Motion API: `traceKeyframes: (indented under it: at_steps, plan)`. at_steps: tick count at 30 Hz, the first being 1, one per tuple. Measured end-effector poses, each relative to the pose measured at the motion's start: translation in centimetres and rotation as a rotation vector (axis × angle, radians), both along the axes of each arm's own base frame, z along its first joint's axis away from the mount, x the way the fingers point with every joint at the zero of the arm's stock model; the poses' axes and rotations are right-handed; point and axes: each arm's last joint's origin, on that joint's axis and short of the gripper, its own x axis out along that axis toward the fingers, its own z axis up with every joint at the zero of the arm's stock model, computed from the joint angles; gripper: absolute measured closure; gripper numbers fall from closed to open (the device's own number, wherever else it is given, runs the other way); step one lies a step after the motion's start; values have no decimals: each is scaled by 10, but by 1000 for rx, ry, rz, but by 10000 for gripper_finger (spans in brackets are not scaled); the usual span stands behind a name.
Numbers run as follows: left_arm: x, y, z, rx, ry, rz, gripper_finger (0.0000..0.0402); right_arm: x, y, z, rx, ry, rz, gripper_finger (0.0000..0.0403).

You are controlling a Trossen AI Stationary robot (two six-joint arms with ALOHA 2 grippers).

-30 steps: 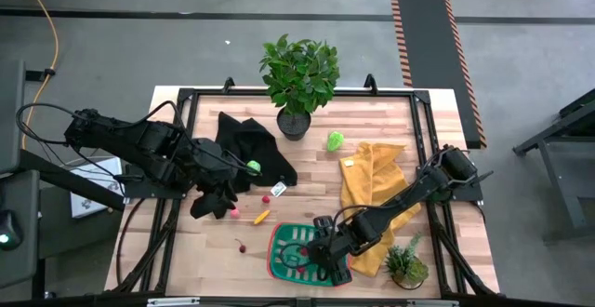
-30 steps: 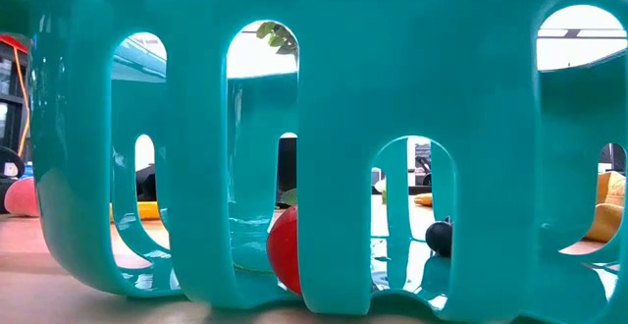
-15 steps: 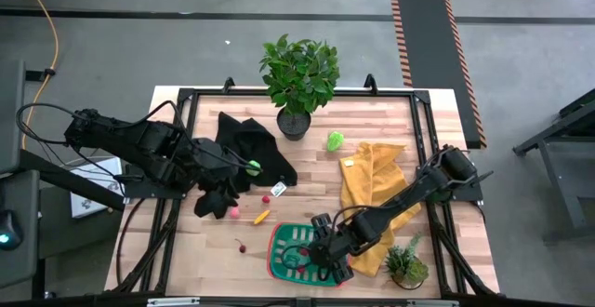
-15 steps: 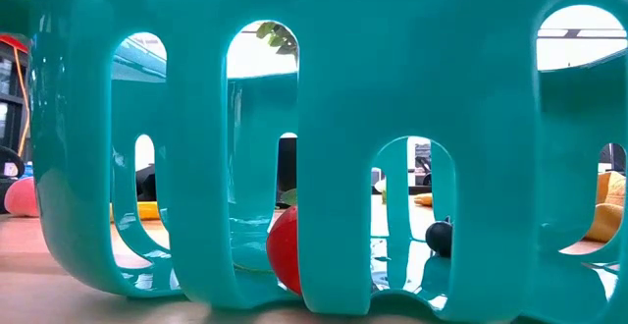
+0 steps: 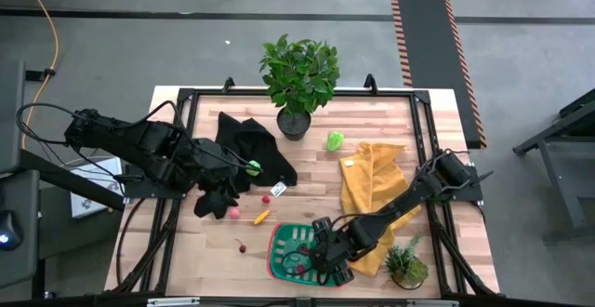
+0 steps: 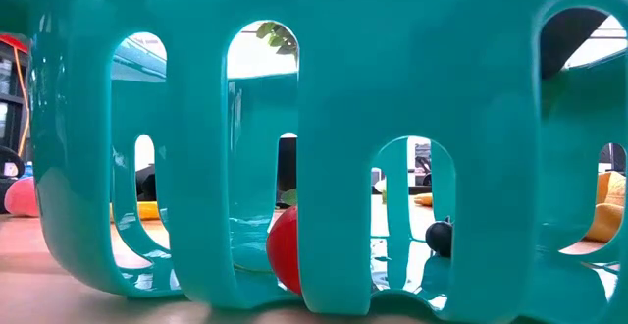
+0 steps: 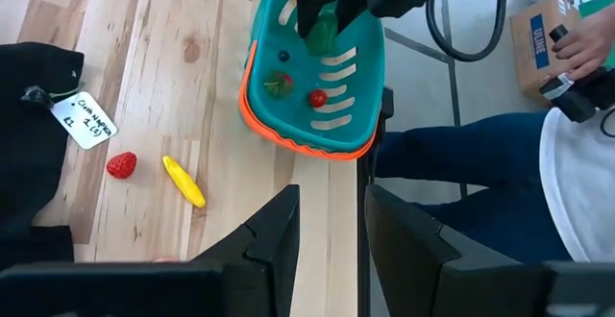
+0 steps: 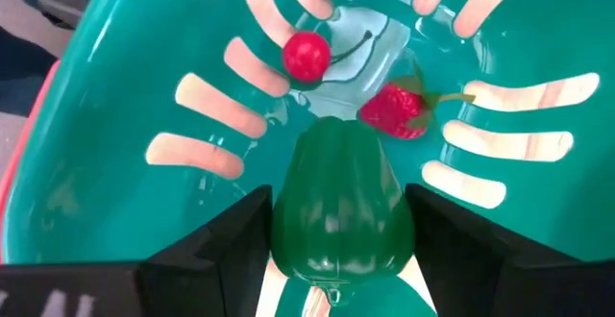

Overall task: Pick and placing Produce into tupperware
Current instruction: Put the green bell pepper into the blue bin, then put the red raspberry into the blue bin

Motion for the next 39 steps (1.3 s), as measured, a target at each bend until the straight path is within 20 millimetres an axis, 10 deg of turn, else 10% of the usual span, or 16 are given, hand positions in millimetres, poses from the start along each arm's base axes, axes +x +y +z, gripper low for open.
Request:
traceKeyframes:
  at_steps: [39]
  plan:
    - [0,0,0,4,-1,-4,291,12,-8,22,53,-35,-176,131]
